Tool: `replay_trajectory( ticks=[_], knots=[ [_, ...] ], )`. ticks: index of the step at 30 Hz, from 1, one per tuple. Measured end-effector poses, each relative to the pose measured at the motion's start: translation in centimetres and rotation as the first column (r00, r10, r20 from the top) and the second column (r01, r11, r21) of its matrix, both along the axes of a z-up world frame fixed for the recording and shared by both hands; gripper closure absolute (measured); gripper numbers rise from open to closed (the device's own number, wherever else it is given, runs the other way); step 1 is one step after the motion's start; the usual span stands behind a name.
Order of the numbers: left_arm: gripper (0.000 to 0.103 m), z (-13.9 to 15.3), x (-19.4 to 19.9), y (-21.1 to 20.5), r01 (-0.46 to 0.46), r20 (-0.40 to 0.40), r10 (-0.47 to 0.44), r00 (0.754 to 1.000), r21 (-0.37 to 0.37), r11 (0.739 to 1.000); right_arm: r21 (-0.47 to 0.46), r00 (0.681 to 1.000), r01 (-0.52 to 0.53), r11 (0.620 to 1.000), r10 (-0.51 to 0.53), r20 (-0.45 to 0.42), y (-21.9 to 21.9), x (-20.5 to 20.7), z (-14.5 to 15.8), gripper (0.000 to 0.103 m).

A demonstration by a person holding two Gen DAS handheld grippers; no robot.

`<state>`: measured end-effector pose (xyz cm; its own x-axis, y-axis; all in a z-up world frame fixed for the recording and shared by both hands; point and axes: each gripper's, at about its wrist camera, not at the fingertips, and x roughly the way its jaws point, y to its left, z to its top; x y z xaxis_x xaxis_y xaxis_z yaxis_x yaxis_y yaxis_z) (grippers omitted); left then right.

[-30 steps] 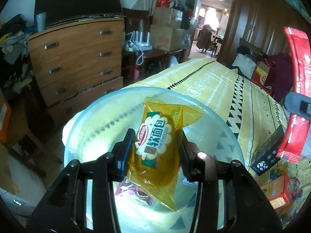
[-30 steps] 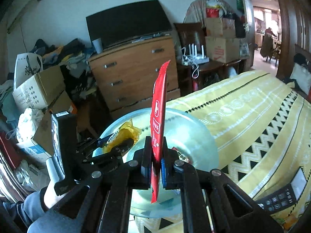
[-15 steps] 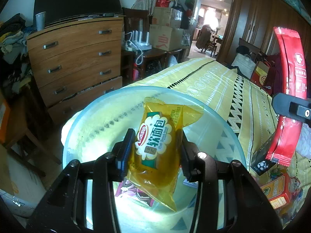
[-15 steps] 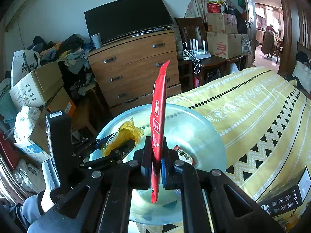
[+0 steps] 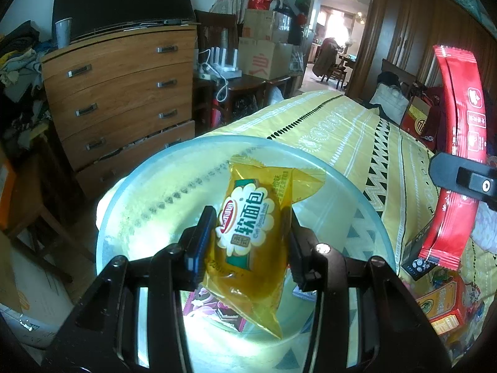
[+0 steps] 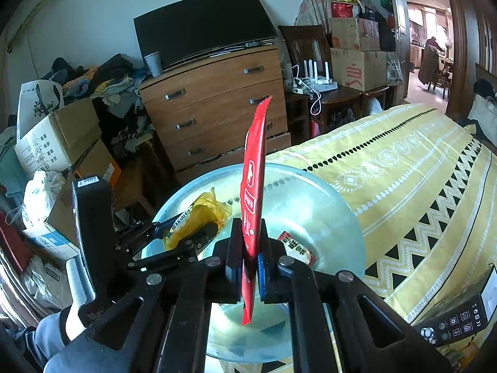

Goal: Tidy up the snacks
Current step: 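Open the left tool over the basin while the right tool releases the red packet, then move both open tools back to the snack pile on the bed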

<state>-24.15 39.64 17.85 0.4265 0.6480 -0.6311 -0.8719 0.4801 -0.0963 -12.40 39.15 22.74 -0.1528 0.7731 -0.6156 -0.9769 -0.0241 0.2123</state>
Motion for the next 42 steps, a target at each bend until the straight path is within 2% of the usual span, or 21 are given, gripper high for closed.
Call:
replay_trajectory(
  ticks=[15, 17, 18, 19, 21, 23, 27, 29, 31, 32, 34, 35, 36, 37, 39, 41, 42],
  knots=[
    [0.057, -1.0, 0.6, 0.1, -0.009, -0.011, 0.009, 1.000, -0.008, 1.000, -0.029, 1.000, 0.019, 0.999, -0.019, 0.007, 0.7, 0.4, -1.3, 0.091],
    [0.050, -1.2, 0.7, 0.1, -0.017, -0.018, 0.017, 1.000, -0.006, 1.000, -0.038, 0.999, 0.029, 0.999, -0.028, 0.024, 0.9, 0.3, -1.4, 0.081],
    [0.038, -1.1, 0.6, 0.1, -0.023, -0.016, 0.023, 1.000, -0.001, 1.000, -0.037, 0.999, 0.039, 0.999, -0.038, 0.031, 0.9, 0.4, -1.4, 0.057],
    [0.025, -1.1, 0.5, 0.0, -0.032, -0.011, 0.032, 0.999, 0.010, 0.999, -0.027, 0.998, 0.048, 0.998, -0.047, 0.036, 0.7, 0.4, -1.4, 0.047],
    [0.015, -0.8, 0.2, -0.5, -0.060, -0.004, 0.060, 0.998, 0.050, 0.997, -0.014, 0.997, 0.061, 0.998, -0.060, 0.038, 0.5, 0.7, -1.1, 0.047],
    [0.012, -0.5, 0.1, -0.8, -0.073, 0.001, 0.073, 0.997, 0.071, 0.995, 0.000, 0.997, 0.065, 0.998, -0.065, 0.038, -0.2, 0.9, -0.7, 0.047],
    [0.012, 0.5, 0.3, -1.8, -0.062, 0.023, 0.060, 0.998, 0.080, 0.995, 0.085, 0.996, 0.066, 0.994, -0.072, 0.060, -3.6, 1.0, 1.3, 0.047],
    [0.012, 1.4, 0.8, -3.5, -0.013, 0.045, 0.009, 0.999, 0.101, 0.995, 0.182, 0.992, 0.077, 0.980, -0.094, 0.086, -8.4, 1.3, 2.9, 0.047],
    [0.012, 2.4, 1.7, -6.7, 0.085, 0.070, -0.095, 0.993, 0.132, 0.988, 0.273, 0.980, 0.117, 0.955, -0.156, 0.124, -14.2, 2.3, 3.9, 0.047],
    [0.012, 2.9, 2.4, -8.9, 0.149, 0.074, -0.163, 0.984, 0.158, 0.976, 0.316, 0.966, 0.162, 0.935, -0.216, 0.143, -17.8, 3.3, 4.2, 0.045],
    [0.012, 3.5, 4.1, -13.8, 0.279, 0.060, -0.296, 0.953, 0.197, 0.940, 0.372, 0.931, 0.267, 0.889, -0.338, 0.140, -24.0, 5.5, 3.9, 0.021],
    [0.012, 3.6, 4.9, -16.6, 0.360, 0.058, -0.379, 0.924, 0.207, 0.910, 0.399, 0.898, 0.350, 0.847, -0.425, 0.116, -27.9, 7.1, 3.2, 0.016],
    [0.012, 3.5, 5.6, -19.2, 0.421, 0.054, -0.441, 0.896, 0.212, 0.882, 0.403, 0.875, 0.403, 0.822, -0.475, 0.092, -30.2, 8.0, 2.7, 0.012],
    [0.012, 3.0, 6.6, -22.2, 0.488, 0.051, -0.508, 0.860, 0.209, 0.847, 0.378, 0.838, 0.489, 0.786, -0.544, 0.045, -33.6, 9.8, 1.4, 0.012],
    [0.012, 1.8, 8.1, -27.0, 0.608, 0.058, -0.625, 0.779, 0.173, 0.775, 0.289, 0.775, 0.607, 0.740, -0.631, -0.010, -39.0, 12.2, -1.9, 0.012],
    [0.012, -0.9, 10.5, -31.3, 0.726, 0.049, -0.733, 0.679, 0.103, 0.680, 0.192, 0.734, 0.670, 0.717, -0.679, -0.020, -42.8, 13.3, -5.8, 0.012],
    [0.014, -2.3, 11.8, -32.6, 0.761, 0.030, -0.763, 0.645, 0.057, 0.646, 0.152, 0.722, 0.687, 0.711, -0.691, -0.032, -44.1, 13.7, -7.2, 0.012]
  ],
)
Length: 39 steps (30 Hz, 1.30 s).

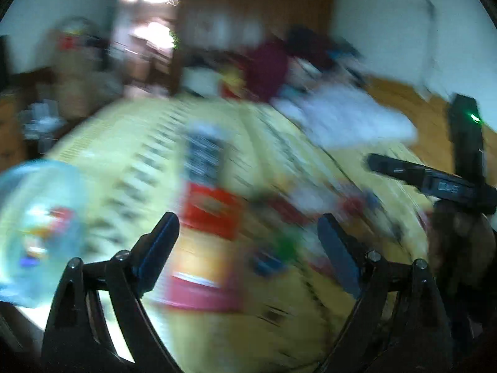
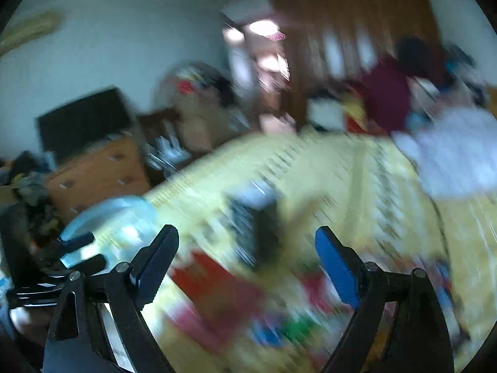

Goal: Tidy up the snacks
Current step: 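Move both open tools back to the snack pile on the bed, then grasp the blue Oreo packet with left tool while right grasps the pastry bag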

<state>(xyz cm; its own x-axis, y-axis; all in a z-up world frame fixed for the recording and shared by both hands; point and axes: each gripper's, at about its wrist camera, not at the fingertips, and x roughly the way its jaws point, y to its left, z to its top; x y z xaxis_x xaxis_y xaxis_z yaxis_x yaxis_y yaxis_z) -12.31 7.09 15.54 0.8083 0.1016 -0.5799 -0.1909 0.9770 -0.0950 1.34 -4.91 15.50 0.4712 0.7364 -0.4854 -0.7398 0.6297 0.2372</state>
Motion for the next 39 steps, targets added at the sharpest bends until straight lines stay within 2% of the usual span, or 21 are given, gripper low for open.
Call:
replay_trajectory(
  ticks=[1, 3, 4, 6, 8, 11, 15, 19, 21, 23, 24, 27, 34, 39],
  knots=[
    [0.020, -2.4, 2.0, -1.1, 0.017, -0.080, -0.020, 0.997, -0.037, 0.999, -0.029, 0.998, 0.017, 0.999, -0.019, -0.064, -1.9, 0.4, -2.4, 0.012],
    [0.025, -5.8, 4.6, -1.5, 0.001, -0.181, -0.025, 0.983, -0.130, 0.992, -0.080, 0.986, 0.044, 0.996, -0.056, -0.159, -5.2, 0.5, -6.6, 0.012],
    [0.027, -7.7, 6.1, -1.6, -0.020, -0.220, -0.015, 0.975, -0.157, 0.987, -0.103, 0.979, 0.044, 0.994, -0.064, -0.194, -6.4, 0.4, -8.3, 0.012],
    [0.028, -10.9, 8.9, -1.5, -0.112, -0.286, 0.060, 0.956, -0.167, 0.980, -0.134, 0.967, 0.051, 0.990, -0.082, -0.240, -8.7, 0.2, -11.1, 0.012],
    [0.028, -13.2, 10.4, -0.9, -0.185, -0.311, 0.117, 0.943, -0.202, 0.962, -0.148, 0.956, 0.061, 0.987, -0.101, -0.277, -10.9, 0.3, -13.3, 0.012],
    [0.028, -15.9, 12.2, -1.2, -0.271, -0.338, 0.201, 0.920, -0.174, 0.947, -0.147, 0.940, 0.071, 0.986, -0.116, -0.320, -12.9, -0.1, -15.3, 0.012],
    [0.027, -17.7, 13.6, -0.3, -0.333, -0.356, 0.278, 0.892, -0.102, 0.938, -0.144, 0.929, 0.071, 0.987, -0.118, -0.351, -14.5, 0.3, -17.0, 0.012],
    [0.027, -19.3, 15.4, 0.8, -0.371, -0.391, 0.319, 0.863, -0.062, 0.927, -0.143, 0.919, 0.064, 0.988, -0.114, -0.376, -14.8, 0.7, -17.7, 0.012],
    [0.027, -19.4, 15.5, 0.7, -0.361, -0.377, 0.319, 0.870, -0.046, 0.931, -0.131, 0.908, 0.070, 0.989, -0.118, -0.403, -15.3, 1.3, -18.4, 0.012],
    [0.050, -19.2, 15.6, 0.3, -0.323, -0.372, 0.288, 0.883, -0.036, 0.946, -0.123, 0.898, 0.079, 0.989, -0.124, -0.421, -15.3, 1.7, -18.9, 0.012],
    [0.058, -19.1, 15.9, 0.0, -0.301, -0.377, 0.267, 0.887, -0.033, 0.953, -0.126, 0.895, 0.087, 0.988, -0.133, -0.426, -15.5, 2.0, -19.1, 0.014],
    [0.058, -18.2, 15.3, -0.9, -0.237, -0.373, 0.206, 0.905, -0.038, 0.971, -0.138, 0.895, 0.094, 0.986, -0.144, -0.422, -15.6, 2.6, -19.2, 0.019],
    [0.058, -16.4, 12.3, -2.1, -0.166, -0.362, 0.130, 0.923, -0.069, 0.984, -0.152, 0.911, -0.101, 0.983, 0.029, -0.412, -10.0, 2.6, -19.4, 0.019],
    [0.058, -15.8, 10.6, -2.5, -0.150, -0.369, 0.113, 0.923, -0.073, 0.986, -0.219, 0.908, -0.084, 0.972, -0.016, -0.419, -6.7, 4.0, -22.0, 0.015]
  ],
)
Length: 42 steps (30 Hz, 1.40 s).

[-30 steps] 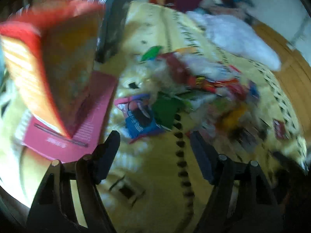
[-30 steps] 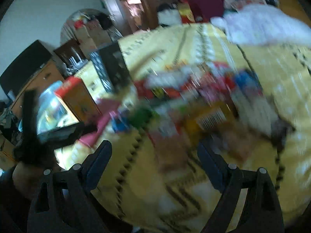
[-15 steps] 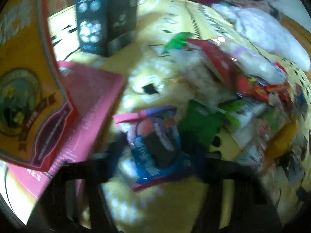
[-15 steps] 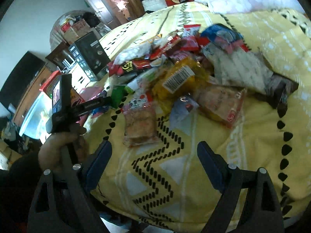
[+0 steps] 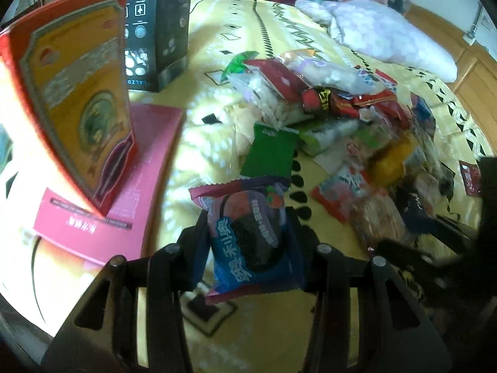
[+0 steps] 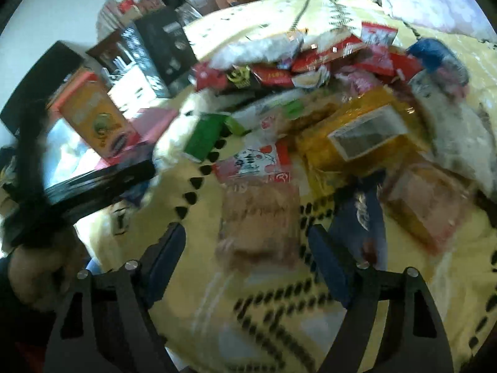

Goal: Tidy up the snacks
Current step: 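Grasp the blue Oreo packet with left tool while right grasps the pastry bag, then carry the blue Oreo packet and pastry bag over the clear basin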

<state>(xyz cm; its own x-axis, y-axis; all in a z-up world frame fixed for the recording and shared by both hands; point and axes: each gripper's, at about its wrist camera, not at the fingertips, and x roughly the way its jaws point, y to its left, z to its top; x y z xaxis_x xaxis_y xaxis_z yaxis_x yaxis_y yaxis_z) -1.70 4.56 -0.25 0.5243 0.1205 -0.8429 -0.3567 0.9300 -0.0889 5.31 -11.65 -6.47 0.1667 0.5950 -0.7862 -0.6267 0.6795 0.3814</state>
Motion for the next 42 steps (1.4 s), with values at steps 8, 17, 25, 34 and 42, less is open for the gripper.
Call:
replay_trajectory(
  ticks=[8, 17, 25, 34, 42],
  knots=[
    [0.058, 0.2, -0.8, -0.8, 0.011, 0.009, -0.011, 1.000, -0.007, 1.000, -0.078, 0.999, 0.025, 0.997, -0.021, 0.041, 1.1, 0.7, -1.2, 0.034],
    [0.058, 2.2, -1.6, -1.7, 0.037, 0.048, -0.037, 0.998, -0.006, 0.999, 0.023, 0.998, 0.040, 0.999, -0.041, 0.051, -1.3, -1.5, 1.8, 0.046],
    [0.058, 3.8, -1.5, -3.3, 0.065, 0.069, -0.067, 0.995, 0.026, 0.998, 0.051, 0.988, 0.080, 0.995, -0.086, 0.125, -2.1, -2.7, 5.5, 0.046],
    [0.058, 4.8, -1.6, -4.0, 0.061, 0.078, -0.065, 0.995, 0.051, 0.997, 0.053, 0.980, 0.116, 0.992, -0.123, 0.157, -2.6, -3.0, 7.1, 0.046],
    [0.058, 4.9, -1.6, -4.3, 0.058, 0.079, -0.062, 0.995, 0.053, 0.997, 0.058, 0.978, 0.120, 0.991, -0.128, 0.165, -2.7, -3.5, 7.7, 0.046]
  ],
)
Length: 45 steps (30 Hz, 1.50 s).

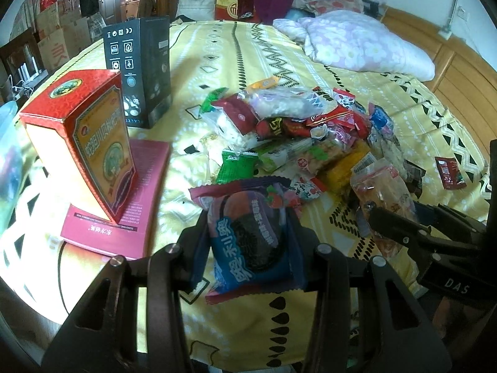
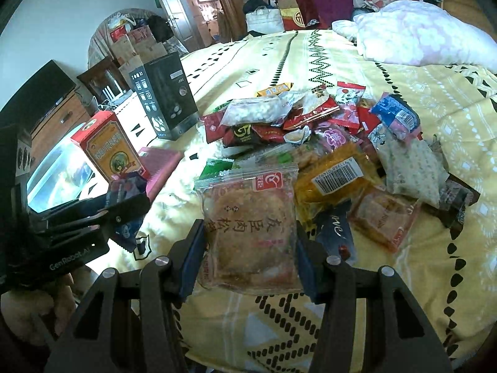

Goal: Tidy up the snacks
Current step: 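Carry the blue Oreo packet and pastry bag over the clear basin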

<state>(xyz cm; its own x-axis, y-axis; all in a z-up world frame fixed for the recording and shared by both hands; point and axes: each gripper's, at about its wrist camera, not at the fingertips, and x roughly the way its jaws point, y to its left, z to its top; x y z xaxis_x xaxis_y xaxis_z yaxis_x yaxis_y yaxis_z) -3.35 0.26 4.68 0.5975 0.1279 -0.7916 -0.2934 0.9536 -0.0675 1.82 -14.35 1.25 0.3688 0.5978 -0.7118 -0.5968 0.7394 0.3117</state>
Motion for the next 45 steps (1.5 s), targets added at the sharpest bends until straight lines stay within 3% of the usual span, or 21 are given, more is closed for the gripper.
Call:
replay_trajectory(
  ticks=[36, 40, 45],
  knots=[
    [0.058, 0.4, 0.3, -0.3, 0.000, 0.002, 0.000, 1.000, -0.011, 1.000, -0.003, 1.000, 0.005, 1.000, -0.005, 0.001, 0.0, 0.0, 0.4, 0.046],
    [0.058, 1.7, 0.1, 0.4, -0.012, 0.029, 0.012, 0.999, -0.007, 1.000, 0.003, 1.000, -0.001, 1.000, 0.001, 0.019, 0.1, 0.3, 1.2, 0.046],
    [0.058, 5.5, -0.8, 2.8, -0.060, 0.114, 0.057, 0.992, 0.022, 0.998, 0.025, 0.996, -0.015, 1.000, 0.013, 0.084, 1.0, 1.0, 4.4, 0.046]
  ],
)
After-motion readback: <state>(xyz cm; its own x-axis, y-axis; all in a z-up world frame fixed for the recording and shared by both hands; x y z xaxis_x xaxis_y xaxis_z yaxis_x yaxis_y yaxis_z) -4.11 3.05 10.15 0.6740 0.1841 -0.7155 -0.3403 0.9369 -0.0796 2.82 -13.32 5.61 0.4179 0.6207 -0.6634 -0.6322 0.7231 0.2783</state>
